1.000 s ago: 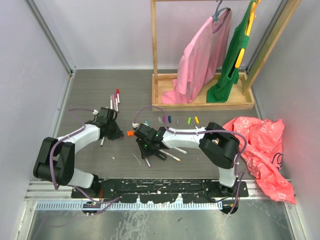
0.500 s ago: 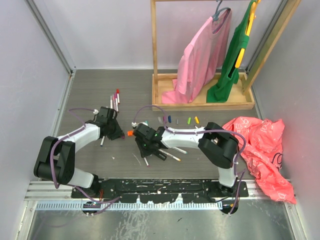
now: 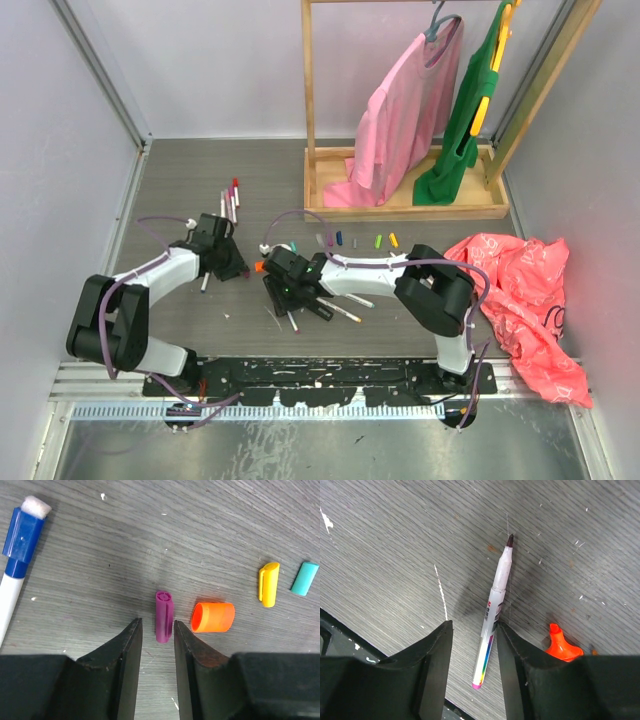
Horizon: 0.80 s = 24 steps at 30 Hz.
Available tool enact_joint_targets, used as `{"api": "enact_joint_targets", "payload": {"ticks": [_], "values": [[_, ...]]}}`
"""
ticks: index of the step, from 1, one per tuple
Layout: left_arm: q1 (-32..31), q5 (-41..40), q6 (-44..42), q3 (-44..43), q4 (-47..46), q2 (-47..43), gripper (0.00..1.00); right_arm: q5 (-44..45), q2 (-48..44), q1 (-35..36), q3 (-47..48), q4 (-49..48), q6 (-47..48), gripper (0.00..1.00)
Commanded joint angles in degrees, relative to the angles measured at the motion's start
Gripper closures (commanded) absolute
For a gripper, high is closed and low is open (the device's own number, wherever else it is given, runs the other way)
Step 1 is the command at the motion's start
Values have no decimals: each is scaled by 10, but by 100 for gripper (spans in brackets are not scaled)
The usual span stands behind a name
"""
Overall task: Open the pen caps
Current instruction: Place the pen at the center of the board, then pick up the pen from the center of the board.
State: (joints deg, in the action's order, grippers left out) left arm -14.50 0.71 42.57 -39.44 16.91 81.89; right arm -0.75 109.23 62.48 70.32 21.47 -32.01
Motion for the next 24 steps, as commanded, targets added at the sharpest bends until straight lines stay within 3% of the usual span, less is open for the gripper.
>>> {"api": "enact_joint_targets", "payload": {"ticks": [1, 14, 21, 24], "values": [[5, 2, -11, -6, 10, -42, 65, 9, 9, -1, 16, 12, 18, 51], [5, -18, -40, 4, 35, -147, 47, -8, -44, -1, 46, 9, 68, 40], [5, -67, -121, 38, 20, -232, 24, -16, -90, -1, 55, 6, 122, 39], [5, -116, -147, 34, 29, -246, 15, -52, -112, -4, 60, 5, 198, 36]]}}
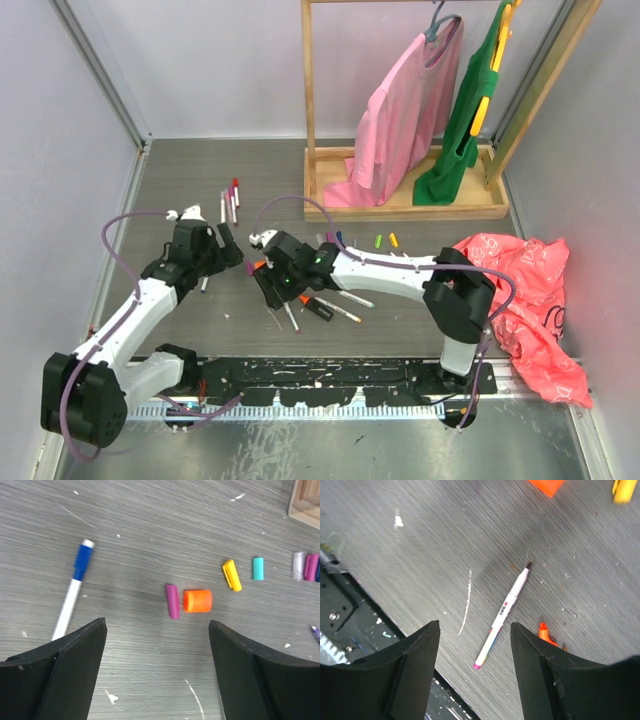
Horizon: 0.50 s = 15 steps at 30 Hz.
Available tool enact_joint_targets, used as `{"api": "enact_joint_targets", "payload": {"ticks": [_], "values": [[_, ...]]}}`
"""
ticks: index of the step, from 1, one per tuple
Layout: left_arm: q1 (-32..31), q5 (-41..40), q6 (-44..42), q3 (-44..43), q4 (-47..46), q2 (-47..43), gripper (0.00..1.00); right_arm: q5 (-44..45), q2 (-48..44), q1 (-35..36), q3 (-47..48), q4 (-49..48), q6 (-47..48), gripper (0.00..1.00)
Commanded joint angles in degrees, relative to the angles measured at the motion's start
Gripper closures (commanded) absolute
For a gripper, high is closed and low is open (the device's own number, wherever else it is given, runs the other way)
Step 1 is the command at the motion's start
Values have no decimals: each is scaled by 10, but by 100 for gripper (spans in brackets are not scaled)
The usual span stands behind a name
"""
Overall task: Open the pen caps
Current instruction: Pick up the pen from the center of the board.
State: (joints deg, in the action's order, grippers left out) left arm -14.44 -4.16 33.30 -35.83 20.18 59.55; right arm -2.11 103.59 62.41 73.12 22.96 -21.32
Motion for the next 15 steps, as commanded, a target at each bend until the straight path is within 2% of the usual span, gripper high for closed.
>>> {"api": "enact_joint_targets", "payload": {"ticks": [1, 3, 5, 6, 9, 15], "values": [[6, -78, -65, -7, 4, -20, 14, -74, -62, -9, 34, -6, 128, 35], [10, -88, -82, -16, 17, -6, 13, -184, -71, -28, 42, 21, 221, 32], [16, -92, -86, -18, 21, 14, 14, -332, -73, -60, 67, 94, 337, 32], [21, -87, -89, -25, 27, 27, 15, -374, -73, -75, 78, 127, 380, 33], [38, -80, -91, -41, 34, 62, 20, -420, -80, -132, 94, 182, 458, 34], [79, -33, -92, -65, 41, 137, 29, -504, -132, -237, 43, 172, 485, 36]]}}
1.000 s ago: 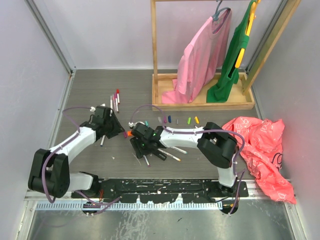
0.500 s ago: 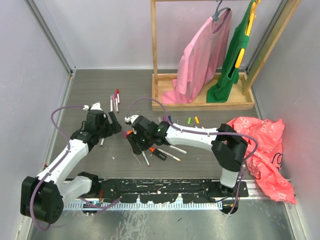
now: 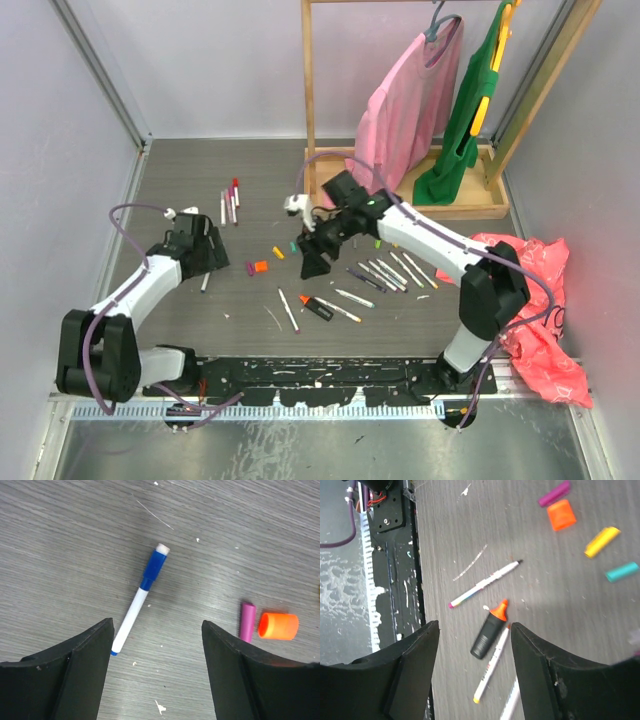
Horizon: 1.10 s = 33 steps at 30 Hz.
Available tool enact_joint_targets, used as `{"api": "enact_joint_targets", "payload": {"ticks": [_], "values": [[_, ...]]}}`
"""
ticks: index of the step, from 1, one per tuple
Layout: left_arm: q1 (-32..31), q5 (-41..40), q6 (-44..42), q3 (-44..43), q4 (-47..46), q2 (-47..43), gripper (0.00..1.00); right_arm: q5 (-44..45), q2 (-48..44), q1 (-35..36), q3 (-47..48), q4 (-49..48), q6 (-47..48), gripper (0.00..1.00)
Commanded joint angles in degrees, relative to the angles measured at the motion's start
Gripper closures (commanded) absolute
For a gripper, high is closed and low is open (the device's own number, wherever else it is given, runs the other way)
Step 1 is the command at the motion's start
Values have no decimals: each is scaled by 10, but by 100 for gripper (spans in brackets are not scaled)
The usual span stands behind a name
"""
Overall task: Open the pen caps
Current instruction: Pick up the pen from the center of the board.
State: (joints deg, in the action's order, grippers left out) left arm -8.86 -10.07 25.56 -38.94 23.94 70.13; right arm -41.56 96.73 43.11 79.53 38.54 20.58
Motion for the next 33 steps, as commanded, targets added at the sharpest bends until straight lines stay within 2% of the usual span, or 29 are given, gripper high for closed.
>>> {"api": "enact_joint_targets", "payload": {"ticks": [1, 7, 13, 18, 29, 33], "values": [[28, 29, -15, -38, 4, 43, 30, -119, -70, -51, -29, 9, 65, 35], [48, 48, -15, -55, 11, 91, 46, -146, -73, -78, -41, 3, 57, 35], [65, 64, -13, -65, 16, 119, 53, -152, -76, -83, -43, 2, 57, 35], [72, 66, -10, -76, 24, 142, 67, -156, -82, -89, -43, 2, 57, 35], [72, 73, -9, -92, 37, 170, 68, -169, -92, -97, -44, 3, 55, 35], [72, 81, -11, -99, 39, 183, 74, -169, -91, -98, -43, 3, 55, 35]]}}
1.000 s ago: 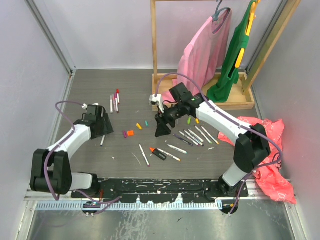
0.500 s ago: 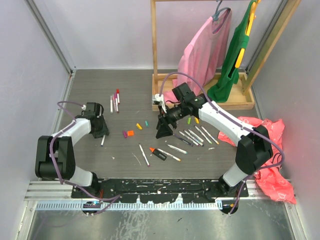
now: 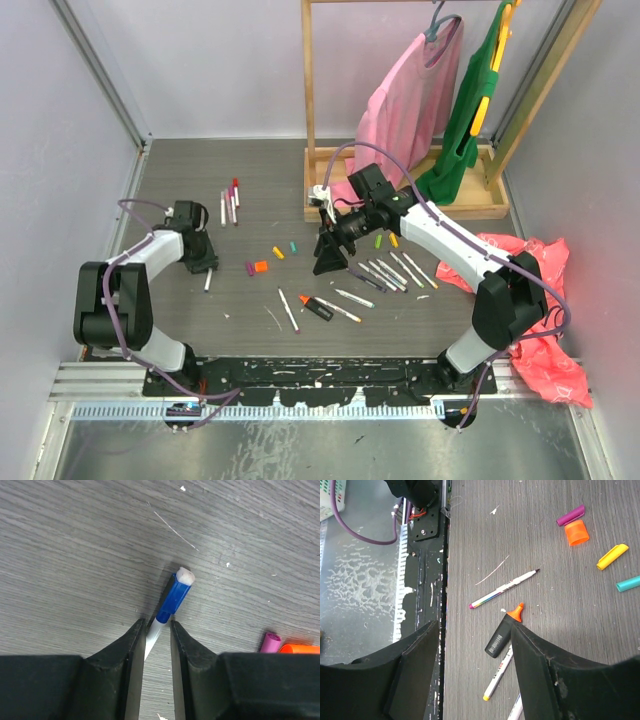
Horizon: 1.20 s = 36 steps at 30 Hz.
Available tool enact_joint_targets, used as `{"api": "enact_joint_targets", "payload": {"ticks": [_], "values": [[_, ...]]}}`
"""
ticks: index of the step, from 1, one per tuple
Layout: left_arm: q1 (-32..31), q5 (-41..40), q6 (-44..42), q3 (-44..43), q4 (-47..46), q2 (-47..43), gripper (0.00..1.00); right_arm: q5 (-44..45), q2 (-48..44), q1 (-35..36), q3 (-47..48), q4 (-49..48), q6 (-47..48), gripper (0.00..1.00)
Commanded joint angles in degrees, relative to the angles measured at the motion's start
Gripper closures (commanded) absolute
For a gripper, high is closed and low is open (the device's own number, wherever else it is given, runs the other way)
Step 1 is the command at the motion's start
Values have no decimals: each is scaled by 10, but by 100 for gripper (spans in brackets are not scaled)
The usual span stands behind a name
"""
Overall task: Open the pen caps
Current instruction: Pick up the pen from the center of the board.
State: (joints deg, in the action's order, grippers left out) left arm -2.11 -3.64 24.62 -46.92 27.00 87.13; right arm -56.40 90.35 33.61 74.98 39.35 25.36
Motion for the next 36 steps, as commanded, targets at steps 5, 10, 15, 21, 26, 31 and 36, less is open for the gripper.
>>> {"api": "enact_joint_targets", "payload": {"ticks": [5, 10, 15, 21, 26, 31, 36], "values": [[4, 23, -3, -21, 9, 17, 82, -27, -28, -6, 2, -5, 7, 35], [4, 28, -4, -17, 5, 9, 95, -30, -28, -9, 2, -5, 6, 35], [4, 33, 4, 2, -6, -34, 100, -43, -27, -9, 0, -7, 6, 35], [4, 98, 42, 47, -55, -181, 100, -71, -40, -9, -27, -57, -35, 35], [-18, 216, 136, 133, -187, -307, 100, -80, -80, -19, -117, -251, -195, 33], [-101, 216, 255, 230, -400, -417, 100, -103, -131, -38, -267, -606, -431, 26], [-246, 85, 273, 273, -532, -471, 100, -83, -151, -42, -331, -772, -523, 15]]}}
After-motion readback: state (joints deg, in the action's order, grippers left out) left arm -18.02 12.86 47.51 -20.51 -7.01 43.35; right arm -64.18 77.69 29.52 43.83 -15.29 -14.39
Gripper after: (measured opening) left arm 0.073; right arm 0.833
